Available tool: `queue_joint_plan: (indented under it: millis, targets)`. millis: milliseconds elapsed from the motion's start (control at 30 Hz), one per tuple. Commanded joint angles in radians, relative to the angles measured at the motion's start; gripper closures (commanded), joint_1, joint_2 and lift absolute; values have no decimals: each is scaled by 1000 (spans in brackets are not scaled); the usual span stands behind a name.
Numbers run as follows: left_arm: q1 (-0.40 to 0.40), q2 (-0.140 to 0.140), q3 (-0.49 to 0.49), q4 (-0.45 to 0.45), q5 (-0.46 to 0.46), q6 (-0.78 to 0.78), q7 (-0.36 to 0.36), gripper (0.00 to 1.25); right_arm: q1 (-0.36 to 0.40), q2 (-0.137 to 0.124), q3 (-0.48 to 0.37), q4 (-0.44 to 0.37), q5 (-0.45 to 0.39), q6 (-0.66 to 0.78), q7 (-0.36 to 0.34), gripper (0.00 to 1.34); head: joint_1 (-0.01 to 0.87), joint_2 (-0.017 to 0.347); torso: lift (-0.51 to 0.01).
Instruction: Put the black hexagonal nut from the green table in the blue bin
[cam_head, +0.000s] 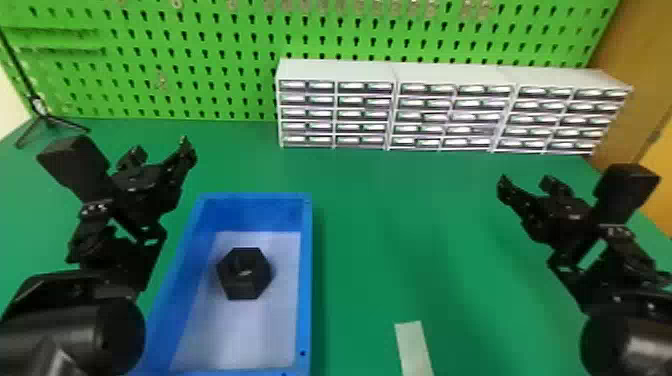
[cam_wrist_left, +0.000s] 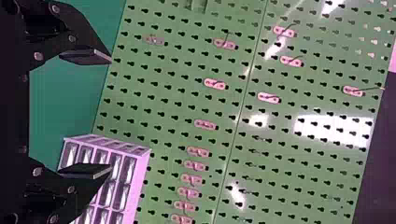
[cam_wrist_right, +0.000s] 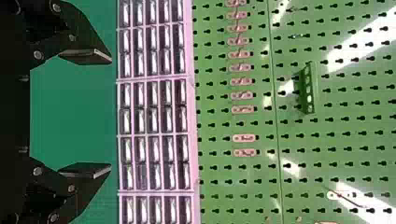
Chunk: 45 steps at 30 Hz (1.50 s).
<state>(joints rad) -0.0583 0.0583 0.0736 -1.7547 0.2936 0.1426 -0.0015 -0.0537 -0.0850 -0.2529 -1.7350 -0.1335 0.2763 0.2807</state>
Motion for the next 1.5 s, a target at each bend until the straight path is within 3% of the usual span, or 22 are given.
queue_joint_plan:
  millis: [0, 1467]
  targets:
    - [0, 0, 0, 1, -1, 0, 0, 432, 0, 1, 3, 2, 0, 1, 0, 450, 692, 8, -97]
    - [-3, 0, 0, 1, -1, 0, 0, 432, -2, -7, 18, 6, -9, 12, 0, 450, 692, 8, -97]
